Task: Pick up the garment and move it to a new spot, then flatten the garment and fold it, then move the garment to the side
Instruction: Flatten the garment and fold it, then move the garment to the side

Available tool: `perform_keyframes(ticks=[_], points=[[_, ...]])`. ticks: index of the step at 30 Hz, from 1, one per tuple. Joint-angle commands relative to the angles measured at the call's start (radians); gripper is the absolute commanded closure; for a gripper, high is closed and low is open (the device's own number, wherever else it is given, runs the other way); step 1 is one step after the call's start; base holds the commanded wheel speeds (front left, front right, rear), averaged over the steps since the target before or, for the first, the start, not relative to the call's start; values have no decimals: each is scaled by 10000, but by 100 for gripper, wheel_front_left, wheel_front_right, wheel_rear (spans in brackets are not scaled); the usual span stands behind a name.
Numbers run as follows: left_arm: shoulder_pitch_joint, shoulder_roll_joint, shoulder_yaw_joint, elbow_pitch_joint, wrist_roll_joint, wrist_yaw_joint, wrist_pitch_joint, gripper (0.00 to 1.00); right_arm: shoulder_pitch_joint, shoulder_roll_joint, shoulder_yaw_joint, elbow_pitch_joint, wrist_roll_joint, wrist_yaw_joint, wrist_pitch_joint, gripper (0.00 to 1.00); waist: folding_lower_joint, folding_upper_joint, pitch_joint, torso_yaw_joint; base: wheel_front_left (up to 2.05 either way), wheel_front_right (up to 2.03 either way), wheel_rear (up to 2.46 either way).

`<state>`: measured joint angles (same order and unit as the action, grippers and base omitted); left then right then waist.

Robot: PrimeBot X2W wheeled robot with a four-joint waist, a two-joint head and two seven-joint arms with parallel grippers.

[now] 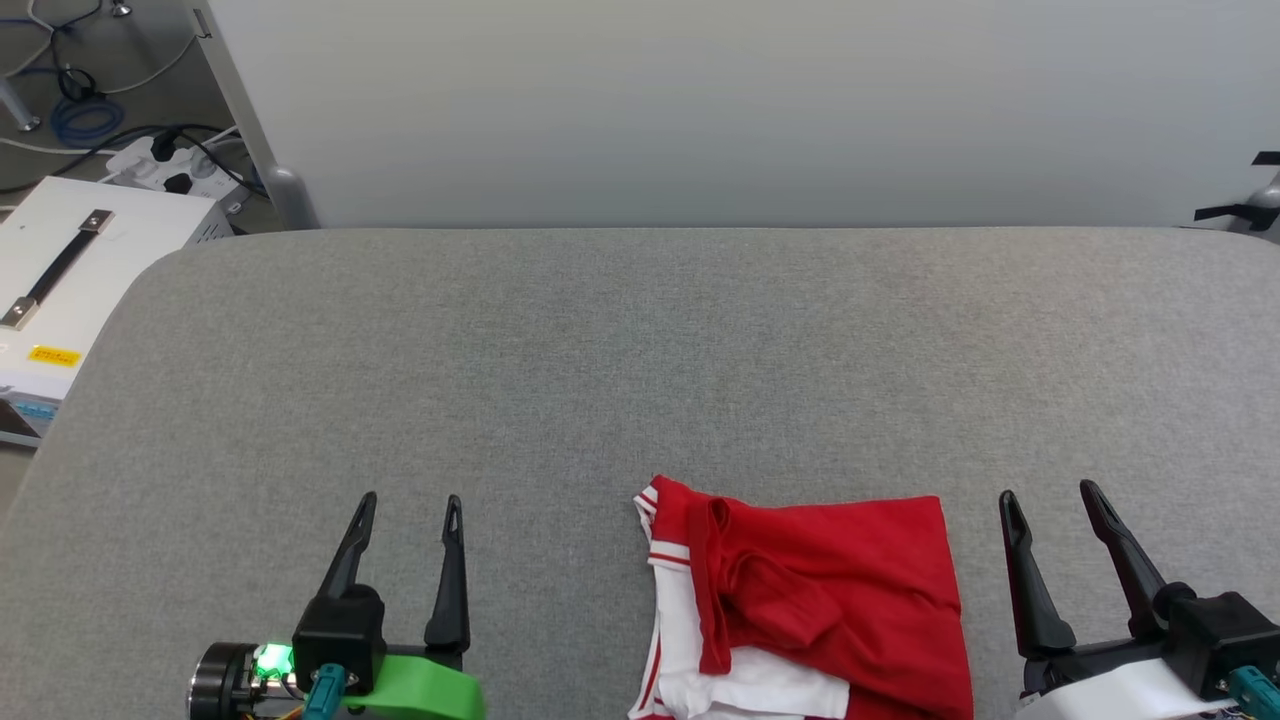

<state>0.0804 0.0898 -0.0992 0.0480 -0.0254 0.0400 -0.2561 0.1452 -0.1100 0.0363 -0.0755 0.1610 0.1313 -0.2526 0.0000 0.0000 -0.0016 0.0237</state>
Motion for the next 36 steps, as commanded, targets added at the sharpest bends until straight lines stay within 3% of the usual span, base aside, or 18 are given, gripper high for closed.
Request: perform_keyframes(ticks=[1,14,20,23,24,25,26,36], points=[[148,0,-24,23,46,42,-57,0,126,26,-1,1,-50,-6,-90,0,0,0,8,16,0,0,0],[70,-4,30,56,17,40,-57,0,-323,-22,-292,55,99,-6,-91,0,0,0,203,37,0,0,0],[-111,-9,1,47,24,-18,-57,0,-1682,-969,-709,34,685,-6,-34,0,0,0,432,92,0,0,0],[-231,-16,-5,24,25,-30,-57,0,-2545,-1691,-656,-19,1172,-6,526,0,0,0,610,140,0,0,0],[-276,-22,-15,17,27,-33,-57,0,-2871,-1993,-559,-36,1395,-6,825,0,0,0,671,163,0,0,0],[-385,-42,-63,16,39,-45,-57,0,-3547,-2795,-68,2,2140,-6,1958,0,0,0,818,240,0,0,0],[-415,-51,-76,18,40,-43,-57,0,-3724,-3103,215,25,2513,-6,2554,0,0,0,857,265,0,0,0],[-560,-106,-106,-7,18,-25,-57,0,-4188,-5312,2288,-35,6455,-6,8479,0,0,0,1135,405,0,0,0]])
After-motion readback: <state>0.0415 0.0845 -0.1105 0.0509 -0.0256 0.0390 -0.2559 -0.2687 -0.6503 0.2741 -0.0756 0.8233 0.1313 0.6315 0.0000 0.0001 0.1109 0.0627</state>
